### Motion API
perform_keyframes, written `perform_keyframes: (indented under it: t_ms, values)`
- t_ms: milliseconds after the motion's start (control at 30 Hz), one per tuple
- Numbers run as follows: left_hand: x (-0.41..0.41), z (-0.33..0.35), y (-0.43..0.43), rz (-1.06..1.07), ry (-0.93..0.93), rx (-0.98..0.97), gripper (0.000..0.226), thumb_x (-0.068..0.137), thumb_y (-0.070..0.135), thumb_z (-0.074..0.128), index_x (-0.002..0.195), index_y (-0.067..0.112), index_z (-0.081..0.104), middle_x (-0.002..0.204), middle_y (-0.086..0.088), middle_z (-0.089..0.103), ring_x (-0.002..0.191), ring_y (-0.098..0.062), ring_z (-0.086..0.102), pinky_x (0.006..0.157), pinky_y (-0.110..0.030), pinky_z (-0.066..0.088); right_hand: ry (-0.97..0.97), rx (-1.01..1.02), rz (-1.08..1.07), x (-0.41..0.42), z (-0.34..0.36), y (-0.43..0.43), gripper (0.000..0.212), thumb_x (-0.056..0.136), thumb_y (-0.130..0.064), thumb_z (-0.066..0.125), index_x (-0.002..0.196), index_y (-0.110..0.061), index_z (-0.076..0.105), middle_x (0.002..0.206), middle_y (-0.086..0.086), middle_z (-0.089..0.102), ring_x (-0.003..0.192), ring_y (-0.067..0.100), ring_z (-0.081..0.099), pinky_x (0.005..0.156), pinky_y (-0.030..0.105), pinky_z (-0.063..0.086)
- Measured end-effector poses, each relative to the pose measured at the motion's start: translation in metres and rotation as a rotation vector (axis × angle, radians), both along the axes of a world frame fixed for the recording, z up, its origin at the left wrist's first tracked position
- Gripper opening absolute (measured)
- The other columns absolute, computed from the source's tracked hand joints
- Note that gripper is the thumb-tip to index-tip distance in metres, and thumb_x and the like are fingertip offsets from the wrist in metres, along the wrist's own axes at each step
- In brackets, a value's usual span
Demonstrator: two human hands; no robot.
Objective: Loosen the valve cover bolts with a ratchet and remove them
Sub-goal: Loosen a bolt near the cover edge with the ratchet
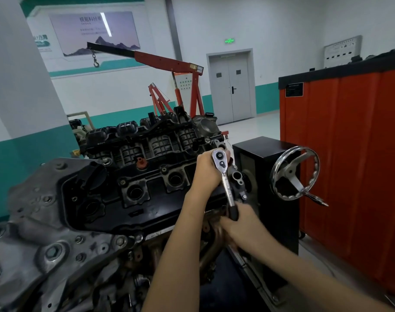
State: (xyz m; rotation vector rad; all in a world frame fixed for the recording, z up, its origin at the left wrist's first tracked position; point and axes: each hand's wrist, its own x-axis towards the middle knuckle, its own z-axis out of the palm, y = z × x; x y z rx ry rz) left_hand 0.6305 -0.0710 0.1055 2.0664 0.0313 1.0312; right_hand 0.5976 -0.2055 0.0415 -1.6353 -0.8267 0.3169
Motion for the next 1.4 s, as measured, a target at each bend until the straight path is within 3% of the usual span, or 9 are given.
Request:
perform_keyframes:
  t_ms: [133,300,500,700,900,1067,1167,1300,1400]
  values:
    - [-0.001,0.005,0.004,-0.003,0.12,-0.002,0.042,0.087,0.001,0.061,0.049,0.014,0.047,0.051,0.006,0.046,0.055,-0.006,0.037,0.058,-0.026,0.036,-0.271,-0.366,0.079,0.058,0.032,-0.044,0.021,0.086,0.003,0.058,0.072,-0.01,0.049,0.046,-0.005,0.048,0.03,0.005,0.044,0.034,0.018,0.036]
    - [0.003,0.002,0.004,-0.004,0.109,-0.059,0.029,0.085,-0.003,0.053,0.058,0.006,0.057,0.06,-0.004,0.054,0.06,-0.007,0.041,0.059,-0.026,0.036,-0.71,-0.524,-0.075,0.097,0.081,-0.059,0.029,0.085,-0.003,0.062,0.068,-0.021,0.048,0.062,-0.003,0.051,0.053,0.008,0.049,0.056,0.023,0.04]
    - [0.006,-0.005,-0.005,0.055,-0.08,-0.126,0.053,0.09,-0.001,0.054,0.049,0.027,0.034,0.044,0.013,0.035,0.048,-0.002,0.03,0.048,-0.015,0.027,-0.136,-0.147,-0.075,0.021,0.013,-0.026,0.008,0.082,0.001,0.061,0.083,-0.006,0.057,0.056,0.002,0.049,0.041,0.009,0.045,0.042,0.024,0.038]
    - [0.001,0.001,-0.003,0.134,-0.022,0.079,0.051,0.091,0.005,0.055,0.056,0.023,0.023,0.055,-0.001,0.025,0.061,-0.016,0.024,0.058,-0.034,0.026,0.096,0.166,-0.119,-0.031,-0.004,0.027,0.01,0.084,0.001,0.054,0.082,-0.008,0.056,0.064,0.004,0.057,0.055,0.014,0.052,0.053,0.028,0.043]
    - [-0.004,0.006,0.004,-0.024,0.121,-0.038,0.057,0.092,0.009,0.06,0.046,0.026,0.032,0.044,0.01,0.036,0.05,-0.004,0.029,0.052,-0.02,0.029,-0.339,-0.331,-0.066,0.047,0.024,-0.037,0.023,0.084,0.0,0.058,0.076,-0.021,0.053,0.061,-0.003,0.051,0.047,0.007,0.047,0.042,0.016,0.038]
    - [-0.002,0.007,0.005,-0.023,0.129,-0.031,0.041,0.087,0.0,0.054,0.052,0.021,0.054,0.056,0.008,0.051,0.059,-0.004,0.04,0.062,-0.024,0.035,-0.847,-0.64,-0.111,0.106,0.086,-0.057,0.013,0.087,-0.013,0.06,0.084,-0.022,0.051,0.074,0.0,0.058,0.062,0.016,0.056,0.058,0.025,0.042]
    - [0.002,0.005,0.004,0.042,0.043,-0.132,0.051,0.092,0.006,0.056,0.045,0.022,0.048,0.048,0.012,0.044,0.052,-0.002,0.036,0.058,-0.026,0.032,-0.724,-0.532,-0.147,0.087,0.07,-0.05,0.019,0.086,-0.013,0.062,0.078,-0.024,0.049,0.073,0.001,0.057,0.063,0.018,0.058,0.057,0.027,0.047]
    - [0.005,-0.003,-0.005,0.057,-0.051,-0.069,0.06,0.088,-0.003,0.055,0.045,0.03,0.031,0.041,0.012,0.036,0.044,-0.002,0.033,0.049,-0.015,0.027,-0.125,-0.126,-0.073,0.02,0.009,-0.027,0.016,0.083,0.0,0.06,0.081,-0.015,0.057,0.057,-0.001,0.05,0.041,0.006,0.044,0.042,0.023,0.037]
    - [0.004,-0.003,-0.008,0.071,-0.061,0.017,0.057,0.085,-0.01,0.053,0.052,0.028,0.027,0.046,0.01,0.027,0.049,-0.007,0.027,0.05,-0.018,0.025,0.059,0.079,-0.122,-0.01,-0.011,0.005,0.005,0.082,0.0,0.056,0.083,-0.005,0.054,0.058,0.003,0.048,0.048,0.015,0.043,0.049,0.028,0.036]
